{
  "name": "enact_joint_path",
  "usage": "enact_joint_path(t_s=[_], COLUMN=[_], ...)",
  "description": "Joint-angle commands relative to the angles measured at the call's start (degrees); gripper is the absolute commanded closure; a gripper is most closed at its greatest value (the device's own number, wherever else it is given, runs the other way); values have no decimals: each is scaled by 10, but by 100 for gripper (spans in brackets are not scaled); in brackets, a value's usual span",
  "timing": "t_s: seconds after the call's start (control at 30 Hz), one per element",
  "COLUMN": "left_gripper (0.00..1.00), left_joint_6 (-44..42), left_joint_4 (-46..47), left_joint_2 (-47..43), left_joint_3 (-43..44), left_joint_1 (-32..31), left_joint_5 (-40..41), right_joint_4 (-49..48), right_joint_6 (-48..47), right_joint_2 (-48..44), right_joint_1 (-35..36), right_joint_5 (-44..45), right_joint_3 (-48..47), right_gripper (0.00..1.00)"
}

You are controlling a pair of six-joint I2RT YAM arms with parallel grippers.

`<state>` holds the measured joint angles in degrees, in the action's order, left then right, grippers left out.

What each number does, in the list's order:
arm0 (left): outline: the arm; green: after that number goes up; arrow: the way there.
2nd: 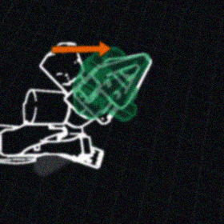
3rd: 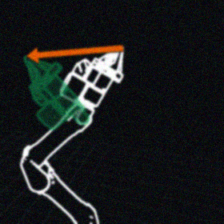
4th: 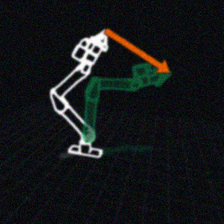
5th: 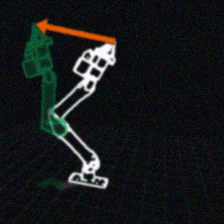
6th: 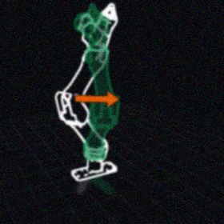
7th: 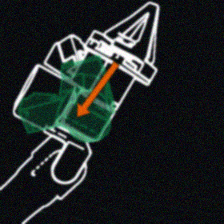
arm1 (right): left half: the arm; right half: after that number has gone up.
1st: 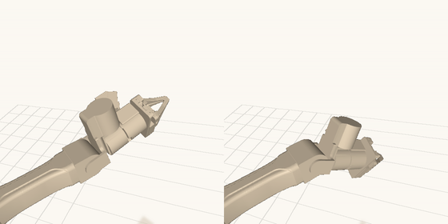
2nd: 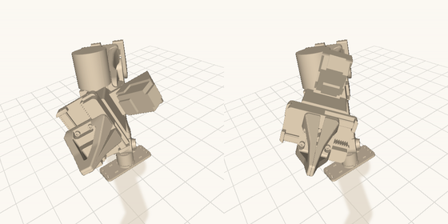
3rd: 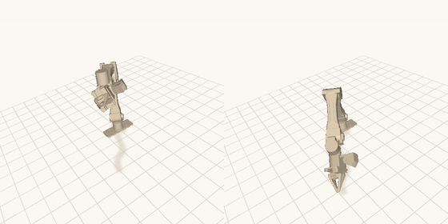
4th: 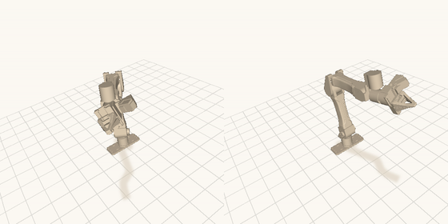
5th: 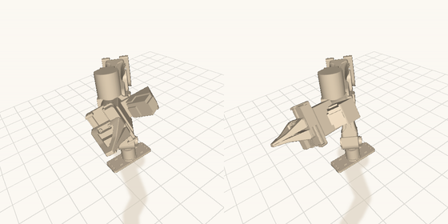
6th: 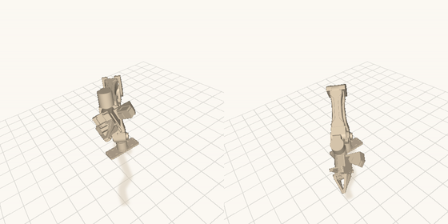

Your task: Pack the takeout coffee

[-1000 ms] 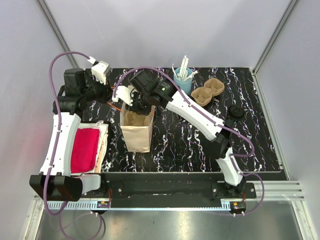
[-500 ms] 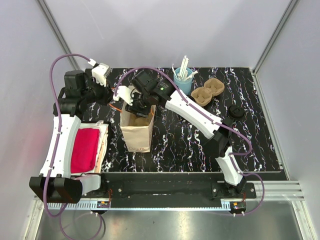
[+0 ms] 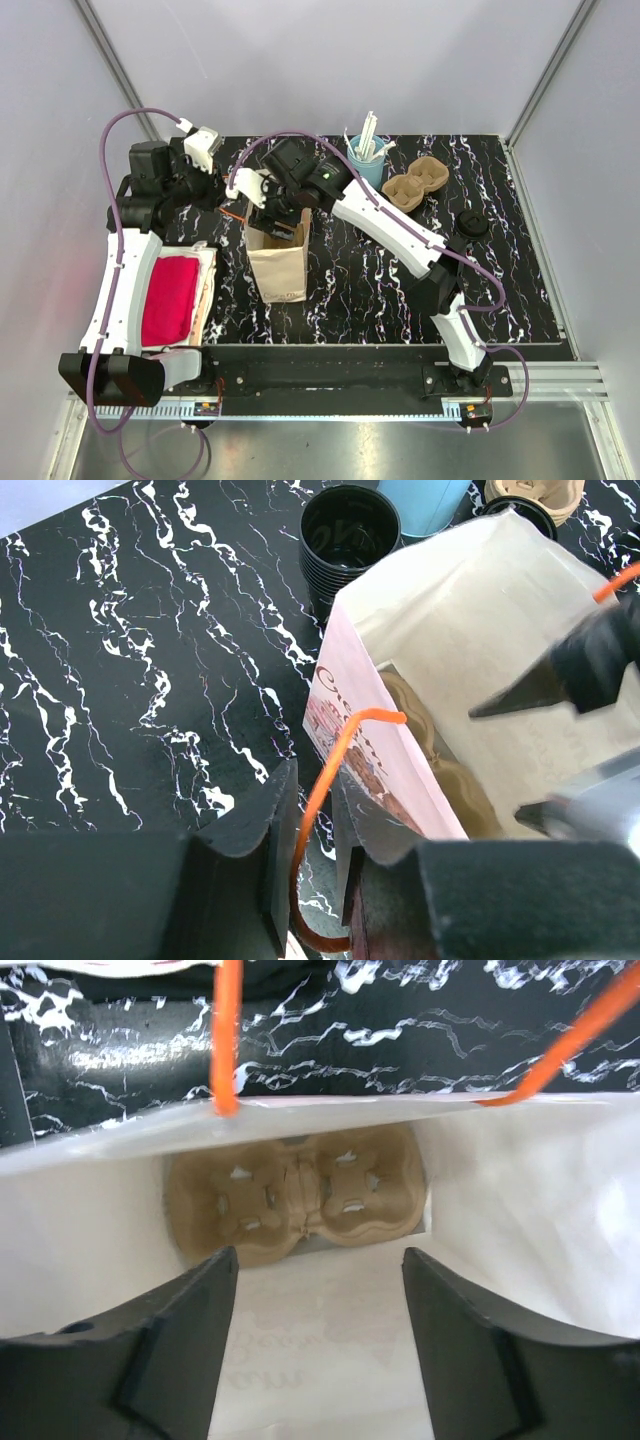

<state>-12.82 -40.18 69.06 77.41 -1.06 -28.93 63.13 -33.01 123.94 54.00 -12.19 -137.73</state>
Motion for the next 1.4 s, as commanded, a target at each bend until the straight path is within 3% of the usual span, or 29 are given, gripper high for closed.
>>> enact_joint_path(t_s=[0.0, 0.17, 0.5, 0.97, 1.37], left_gripper=[76, 75, 73, 26, 1], left_joint_6=[1, 1, -1, -3, -5], left_joint_4=[26, 26, 21, -7, -39], left_joint_2=[-17, -15, -15, 0, 2], left_joint_3=[-1, 0, 6, 56, 80], left_joint_1=[3, 3, 4, 3, 3], left_joint_5=[-16, -18, -20, -53, -94], right_joint_4=[12, 16, 11, -20, -41], right_joint_6=[1, 0, 3, -20, -28], right_joint_2=[-1, -8, -28, -118, -193], right_joint_1=[-1, -1, 0, 0, -8], right_joint_5=[-9, -7, -8, 45, 103], right_joint_3=[-54, -84, -122, -151, -62], right_gripper=[23, 1, 0, 0, 0])
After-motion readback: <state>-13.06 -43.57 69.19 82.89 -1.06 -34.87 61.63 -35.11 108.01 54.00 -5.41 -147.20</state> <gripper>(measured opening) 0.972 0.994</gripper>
